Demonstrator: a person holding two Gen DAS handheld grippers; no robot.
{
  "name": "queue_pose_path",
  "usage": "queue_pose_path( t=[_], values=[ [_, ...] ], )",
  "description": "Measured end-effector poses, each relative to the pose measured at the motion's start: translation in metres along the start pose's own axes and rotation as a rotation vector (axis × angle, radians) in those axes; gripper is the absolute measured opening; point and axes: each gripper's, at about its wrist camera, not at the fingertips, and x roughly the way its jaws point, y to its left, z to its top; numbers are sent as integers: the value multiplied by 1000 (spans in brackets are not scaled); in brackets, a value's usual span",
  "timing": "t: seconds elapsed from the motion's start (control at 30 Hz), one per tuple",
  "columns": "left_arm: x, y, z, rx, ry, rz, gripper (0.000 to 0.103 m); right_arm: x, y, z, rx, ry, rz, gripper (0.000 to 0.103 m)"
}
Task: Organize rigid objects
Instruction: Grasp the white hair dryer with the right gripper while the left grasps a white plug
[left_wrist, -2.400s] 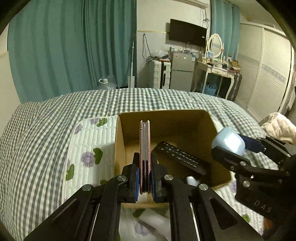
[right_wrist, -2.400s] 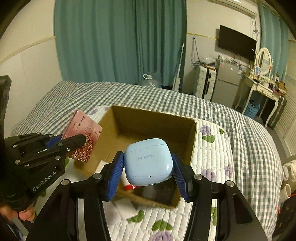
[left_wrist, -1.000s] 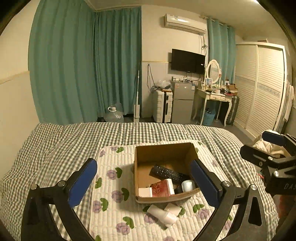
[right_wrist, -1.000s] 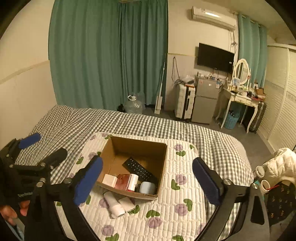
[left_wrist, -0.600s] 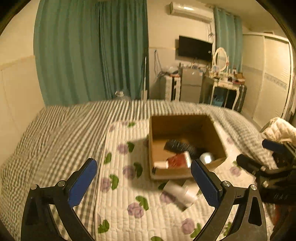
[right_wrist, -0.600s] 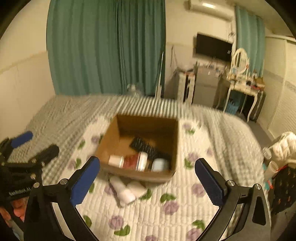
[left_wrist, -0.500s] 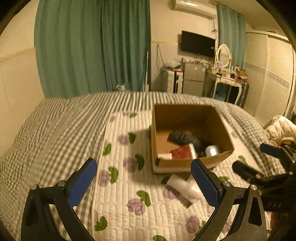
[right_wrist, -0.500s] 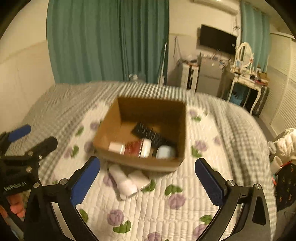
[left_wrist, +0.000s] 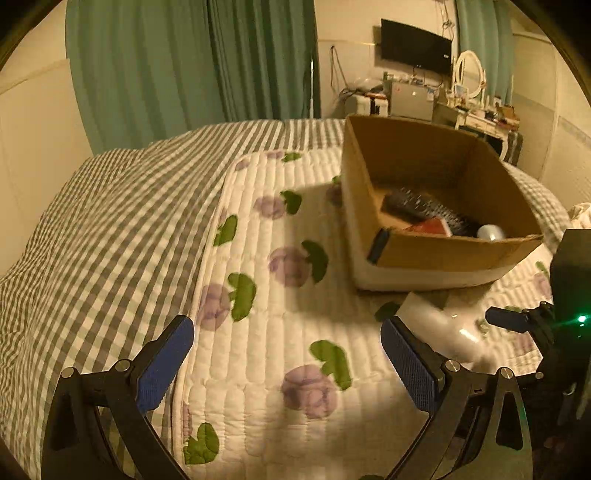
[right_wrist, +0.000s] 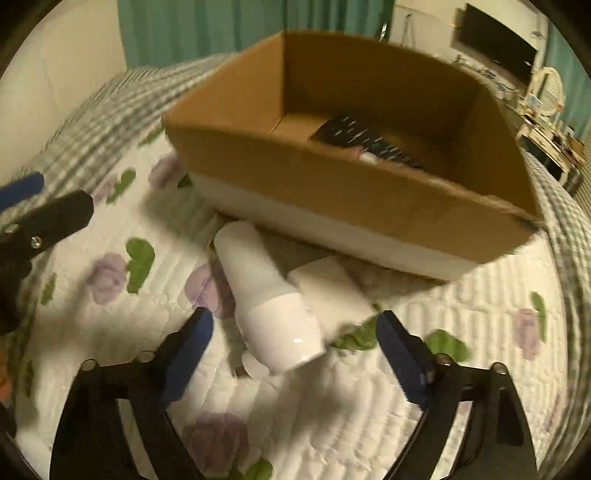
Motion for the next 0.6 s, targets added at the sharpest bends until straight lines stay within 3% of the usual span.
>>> queue_pose_path(
  t=[0.07, 0.1, 0.13, 0.23, 0.4, 0.6],
  values=[
    [6, 4, -2, -11, 18, 10, 103, 9, 6, 0, -15, 6, -12, 71],
    [7, 5, -2, -19, 27, 10, 103, 11, 9, 0, -31, 7, -35, 57],
    [8, 5, -2, -23, 32, 9, 103, 12, 13, 0, -53, 4, -57, 48],
    [7, 2, 0, -25, 36, 10, 103, 5, 15, -3, -60, -2, -39, 48],
    [2, -16, 2, -25, 29, -12, 103, -34, -27, -12, 116, -64, 51, 48],
    [-1, -57, -6, -11, 47, -64, 103, -69, -87, -57, 330, -65, -7, 48]
  ],
)
